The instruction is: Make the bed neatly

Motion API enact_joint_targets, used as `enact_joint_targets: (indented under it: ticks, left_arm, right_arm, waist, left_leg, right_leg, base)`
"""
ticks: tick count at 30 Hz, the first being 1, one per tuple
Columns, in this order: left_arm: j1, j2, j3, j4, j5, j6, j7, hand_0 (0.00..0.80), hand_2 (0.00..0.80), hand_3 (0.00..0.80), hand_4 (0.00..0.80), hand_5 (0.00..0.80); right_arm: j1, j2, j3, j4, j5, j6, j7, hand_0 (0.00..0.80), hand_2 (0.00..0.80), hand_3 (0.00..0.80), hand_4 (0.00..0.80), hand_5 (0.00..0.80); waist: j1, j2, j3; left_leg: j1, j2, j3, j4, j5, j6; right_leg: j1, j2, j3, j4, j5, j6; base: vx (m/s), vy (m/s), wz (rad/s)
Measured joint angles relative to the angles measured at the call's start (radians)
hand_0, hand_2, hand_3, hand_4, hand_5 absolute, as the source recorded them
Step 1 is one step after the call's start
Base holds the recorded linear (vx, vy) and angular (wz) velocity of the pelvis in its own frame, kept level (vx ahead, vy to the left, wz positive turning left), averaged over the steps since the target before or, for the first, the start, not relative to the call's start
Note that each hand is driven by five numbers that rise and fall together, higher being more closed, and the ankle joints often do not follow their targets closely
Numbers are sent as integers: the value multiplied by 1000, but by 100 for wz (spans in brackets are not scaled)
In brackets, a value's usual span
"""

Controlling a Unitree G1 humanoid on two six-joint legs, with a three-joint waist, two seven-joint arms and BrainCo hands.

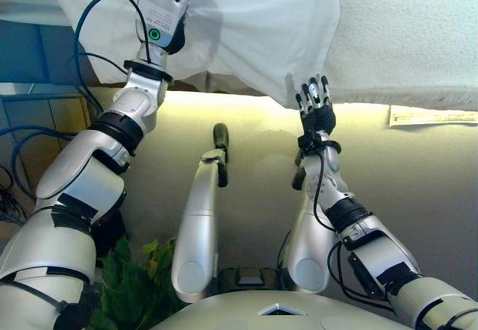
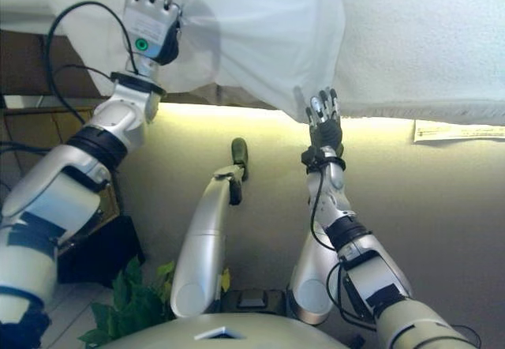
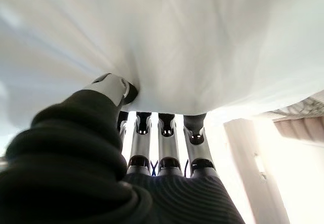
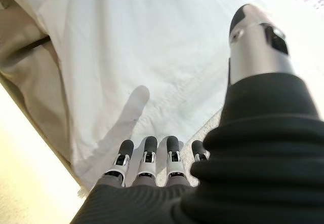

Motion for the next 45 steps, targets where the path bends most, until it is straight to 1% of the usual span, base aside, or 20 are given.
enact_joint_targets:
  ticks: [3,5,8,14,15,16,17,22,24,25,30,32,33,34,36,38,40,41,42,45]
  left_arm:
    - [4,2,0,5,0,-6,-1,800,800,800,800,800]
    - [17,14,-1,3,9,-25,-3,800,800,800,800,800]
    - [23,25,-1,4,-6,-33,-3,800,800,800,800,800]
    - [47,31,0,15,-40,-97,15,800,800,800,800,800]
    - [52,30,0,16,-47,-105,21,646,646,646,646,646]
    - [58,30,2,17,-56,-112,28,85,85,85,85,85]
    - [66,25,6,21,-77,-119,36,0,0,0,0,0]
    - [145,14,30,37,-141,-161,37,0,0,0,0,0]
    - [196,7,64,38,-158,-194,34,0,0,0,0,0]
    - [220,2,71,38,-158,-215,33,0,0,0,0,0]
    - [296,-13,101,15,-158,-296,27,0,0,0,0,0]
    - [332,-22,137,-16,-160,-315,23,0,0,0,0,0]
    - [345,-21,154,-33,-164,-331,20,0,0,0,0,0]
    - [374,-22,196,-65,-180,-345,18,0,0,0,0,0]
    - [420,-22,244,-102,-240,-374,3,0,0,0,0,0]
    - [471,-21,276,-136,-296,-401,-11,0,0,0,0,0]
    - [539,-29,345,-186,-341,-423,-39,0,0,0,0,0]
    - [569,-32,361,-204,-357,-431,-51,0,0,0,0,0]
    - [604,-39,382,-220,-368,-441,-73,0,0,0,0,0]
    - [722,-77,445,-254,-447,-468,-144,0,0,0,0,0]
  right_arm:
    - [-1,-1,0,6,0,-1,2,0,0,0,0,0]
    - [-2,-14,0,28,0,-9,6,0,0,0,0,0]
    - [-2,-27,-5,46,0,-19,31,0,0,0,0,0]
    - [2,-32,-9,78,1,-28,74,0,0,0,0,0]
    - [4,-31,-9,79,1,-29,79,0,0,0,0,0]
    - [12,-31,-8,79,1,-33,84,0,0,0,0,0]
    - [17,-30,-9,79,2,-37,93,0,0,0,0,0]
    - [53,-27,-12,82,25,-57,140,0,0,0,0,0]
    - [66,-26,-13,82,39,-62,158,0,0,0,0,0]
    - [79,-23,-13,82,45,-68,161,0,0,0,0,0]
    - [106,-4,-14,75,57,-76,168,0,0,0,0,0]
    - [125,5,-20,67,61,-77,167,0,0,0,0,0]
    - [138,4,-23,51,61,-78,167,0,0,0,0,0]
    - [150,5,-26,35,61,-78,164,0,0,0,0,0]
    - [175,7,-39,13,60,-78,154,0,0,0,0,0]
    - [206,8,-59,12,55,-78,135,0,0,0,0,0]
    - [227,9,-82,11,12,-76,114,0,0,0,0,0]
    - [242,9,-91,11,-3,-76,106,0,0,0,0,0]
    - [263,9,-98,10,-25,-72,95,0,0,0,0,0]
    - [319,10,-123,10,-126,-27,42,0,0,0,0,0]
  waist:
    - [0,3,1]
    - [0,25,0]
    - [1,43,0]
    - [0,49,1]
    - [0,49,1]
    - [0,49,1]
    - [0,49,1]
    - [4,48,1]
    - [7,47,0]
    - [6,46,1]
    - [12,32,0]
    - [20,24,-4]
    - [31,19,-8]
    - [33,14,-10]
    - [43,5,-17]
    - [62,-9,-50]
    - [65,-14,-62]
    - [67,-15,-73]
    - [67,-15,-99]
    - [84,-21,-174]
  left_leg:
    - [9,0,1,-5,2,2]
    - [30,-4,3,-20,2,3]
    - [30,-4,4,-26,4,5]
    - [69,-5,8,-43,8,4]
    - [80,-5,8,-51,8,3]
    - [91,-4,8,-54,8,2]
    - [102,-4,5,-59,8,1]
    - [158,6,-30,-92,19,-17]
    - [190,9,-45,-114,27,-24]
    - [214,9,-52,-128,33,-27]
    - [324,14,-73,-211,60,-40]
    - [383,15,-85,-256,73,-50]
    - [406,20,-88,-275,74,-49]
    - [427,27,-90,-295,80,-53]
    - [469,39,-94,-325,86,-58]
    - [499,44,-92,-350,93,-65]
    - [539,44,-95,-373,95,-66]
    - [558,44,-94,-382,95,-66]
    - [570,45,-94,-396,95,-66]
    - [634,45,-86,-442,95,-67]
  right_leg:
    - [9,-1,-1,-3,0,0]
    - [27,-5,-2,-16,0,0]
    - [27,-6,-9,-20,0,0]
    - [59,-5,-14,-27,-1,0]
    - [69,-6,-15,-29,-2,1]
    - [80,-5,-17,-30,-3,2]
    - [93,-4,-21,-34,-4,4]
    - [170,8,-67,-65,-4,4]
    - [210,12,-83,-80,-5,5]
    - [238,14,-95,-92,-5,5]
    - [348,22,-124,-141,-6,4]
    - [406,27,-142,-170,-7,2]
    - [426,31,-148,-183,-9,0]
    - [451,40,-159,-201,-8,0]
    - [502,53,-179,-232,-4,-6]
    - [533,62,-184,-263,-2,-8]
    - [586,70,-193,-302,8,3]
    - [611,72,-195,-318,9,5]
    - [634,74,-203,-341,10,7]
    - [709,83,-207,-403,14,12]
  base:
    - [-3,12,0]
    - [-21,4,0]
    - [-23,-13,0]
    - [-3,-7,0]
    - [-21,-73,0]
    - [-24,-99,2]
    - [-23,-119,3]
    - [1,-166,11]
    - [7,-171,15]
    - [11,-165,15]
    - [37,-124,10]
    - [101,-121,11]
    - [127,-125,9]
    - [143,-109,8]
    - [108,-76,7]
    - [108,-51,2]
    - [150,-45,9]
    - [161,-31,14]
    - [165,-24,15]
    - [138,-19,9]
